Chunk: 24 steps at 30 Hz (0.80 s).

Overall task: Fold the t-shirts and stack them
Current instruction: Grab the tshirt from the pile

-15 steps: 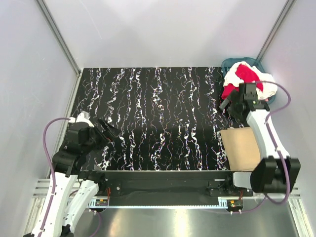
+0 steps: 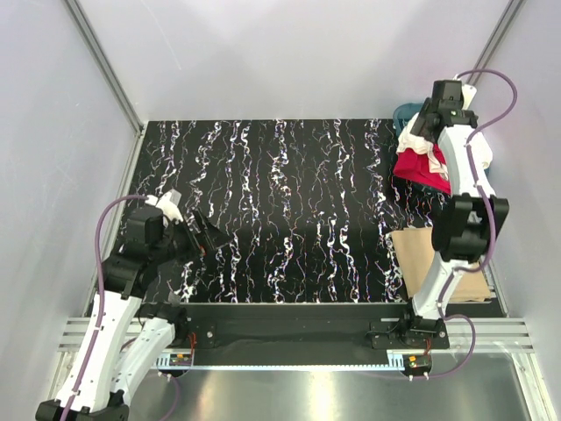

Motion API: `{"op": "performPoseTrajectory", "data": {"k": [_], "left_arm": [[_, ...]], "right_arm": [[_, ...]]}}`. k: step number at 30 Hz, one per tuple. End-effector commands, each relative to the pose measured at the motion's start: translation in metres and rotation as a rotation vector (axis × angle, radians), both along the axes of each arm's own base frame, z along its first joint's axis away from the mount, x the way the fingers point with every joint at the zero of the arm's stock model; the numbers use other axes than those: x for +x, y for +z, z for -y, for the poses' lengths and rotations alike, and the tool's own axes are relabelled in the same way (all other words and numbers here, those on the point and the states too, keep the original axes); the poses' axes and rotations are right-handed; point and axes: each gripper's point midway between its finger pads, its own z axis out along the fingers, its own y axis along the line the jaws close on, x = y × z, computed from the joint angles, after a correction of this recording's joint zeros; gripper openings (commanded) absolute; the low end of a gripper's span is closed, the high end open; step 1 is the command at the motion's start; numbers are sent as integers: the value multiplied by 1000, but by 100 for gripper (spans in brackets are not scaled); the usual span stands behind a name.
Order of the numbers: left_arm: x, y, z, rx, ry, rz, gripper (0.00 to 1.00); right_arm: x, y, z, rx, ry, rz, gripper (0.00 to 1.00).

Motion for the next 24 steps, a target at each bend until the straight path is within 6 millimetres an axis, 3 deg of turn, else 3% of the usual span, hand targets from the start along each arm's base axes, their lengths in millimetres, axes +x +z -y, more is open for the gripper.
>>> {"op": "performPoseTrajectory", "data": {"k": [1, 3, 5, 7, 12, 15, 24], "left_arm": [[7, 33, 11, -30, -93, 137, 98], [7, 33, 12, -25, -106, 144, 97], [8, 34, 11, -12, -117, 155, 96], [9, 35, 13, -8, -136, 161, 92], [11, 31, 13, 12, -149, 163, 87], [11, 23, 13, 14, -150, 139, 86], [17, 8, 13, 23, -146, 120, 86]], "right_arm": [[32, 0, 30, -37, -16, 18, 90], [57, -10, 33, -7, -4, 35, 85], [76, -14, 40, 8, -22, 67, 68], [86, -15, 47, 9, -30, 83, 66], [114, -17, 67, -15, -29, 133, 70], [112, -29, 87, -6, -83, 131, 75], [121, -72, 97, -9, -83, 72, 75]]}}
